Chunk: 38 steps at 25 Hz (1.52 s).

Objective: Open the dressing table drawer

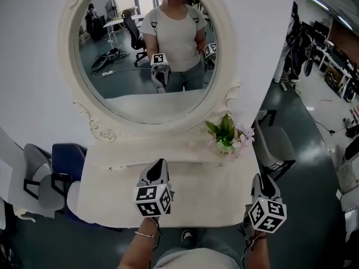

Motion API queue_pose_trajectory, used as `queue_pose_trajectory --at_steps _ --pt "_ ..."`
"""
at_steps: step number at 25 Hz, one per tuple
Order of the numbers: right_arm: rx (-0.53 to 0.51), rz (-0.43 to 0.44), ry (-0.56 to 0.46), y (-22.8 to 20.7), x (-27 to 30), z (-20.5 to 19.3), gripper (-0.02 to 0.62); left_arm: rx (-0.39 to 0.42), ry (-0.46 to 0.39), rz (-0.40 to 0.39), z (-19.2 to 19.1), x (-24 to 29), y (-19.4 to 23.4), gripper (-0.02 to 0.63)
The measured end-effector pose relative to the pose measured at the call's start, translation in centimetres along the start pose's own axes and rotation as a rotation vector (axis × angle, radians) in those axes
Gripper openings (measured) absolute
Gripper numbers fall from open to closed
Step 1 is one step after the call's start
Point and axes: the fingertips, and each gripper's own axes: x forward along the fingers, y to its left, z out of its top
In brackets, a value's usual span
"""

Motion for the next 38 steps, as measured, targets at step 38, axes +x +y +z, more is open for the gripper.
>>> queue_pose_trajectory --at_steps 38 --pt "-0.005 0.169 0.236 3.7 8.0 -10.0 0.118 -0.064 0.247 0.14 -12.6 0.4 3.1 0.02"
